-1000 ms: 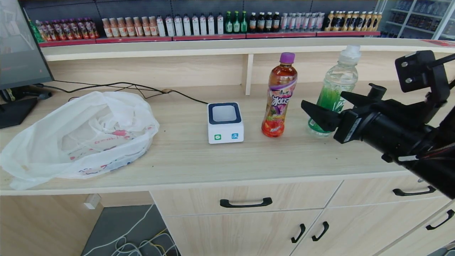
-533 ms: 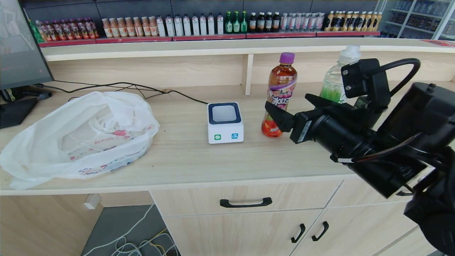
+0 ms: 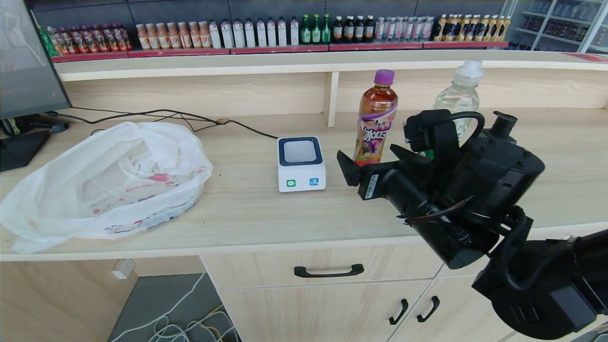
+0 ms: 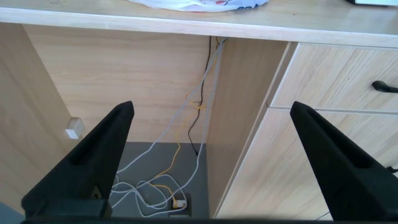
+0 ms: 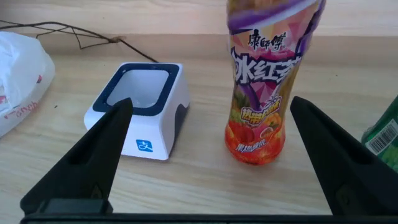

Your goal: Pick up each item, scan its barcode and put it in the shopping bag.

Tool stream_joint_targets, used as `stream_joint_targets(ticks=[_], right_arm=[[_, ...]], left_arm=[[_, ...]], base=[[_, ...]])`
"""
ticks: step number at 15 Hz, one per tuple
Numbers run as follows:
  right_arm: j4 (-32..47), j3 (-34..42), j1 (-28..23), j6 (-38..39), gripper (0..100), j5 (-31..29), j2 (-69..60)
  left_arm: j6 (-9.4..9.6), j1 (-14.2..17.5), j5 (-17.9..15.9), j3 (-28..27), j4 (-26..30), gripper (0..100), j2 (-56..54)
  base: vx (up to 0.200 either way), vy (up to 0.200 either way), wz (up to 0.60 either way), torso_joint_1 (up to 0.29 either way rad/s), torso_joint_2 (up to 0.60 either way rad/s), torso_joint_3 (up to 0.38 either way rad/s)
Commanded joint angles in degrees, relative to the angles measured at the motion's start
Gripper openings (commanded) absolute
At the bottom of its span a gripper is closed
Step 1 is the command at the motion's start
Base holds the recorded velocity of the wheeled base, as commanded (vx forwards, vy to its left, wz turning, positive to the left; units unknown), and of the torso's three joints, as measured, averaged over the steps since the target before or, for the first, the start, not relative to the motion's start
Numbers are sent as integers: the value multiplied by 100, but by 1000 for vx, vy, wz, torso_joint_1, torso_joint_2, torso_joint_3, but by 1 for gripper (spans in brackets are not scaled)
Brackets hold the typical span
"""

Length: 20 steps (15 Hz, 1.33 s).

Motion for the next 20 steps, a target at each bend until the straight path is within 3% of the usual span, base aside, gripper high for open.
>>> stream_joint_targets(ticks=[1,5,12,20], right_arm=[[-17,-7,-5,0,100,-80,92],[-26,-51,-208,36,100,-159,136],[-61,-780,-770,53,100,-106,725],[-61,-1721,-884,53,100,-98,1489]], left_arm=[[1,1,0,0,0,100,1],[1,1,0,0,0,100,1],[1,1,0,0,0,100,1],[-8,1,0,0,0,100,1]], base=[[0,0,0,0,0,0],[0,0,0,0,0,0],[0,0,0,0,0,0],[0,0,0,0,0,0]])
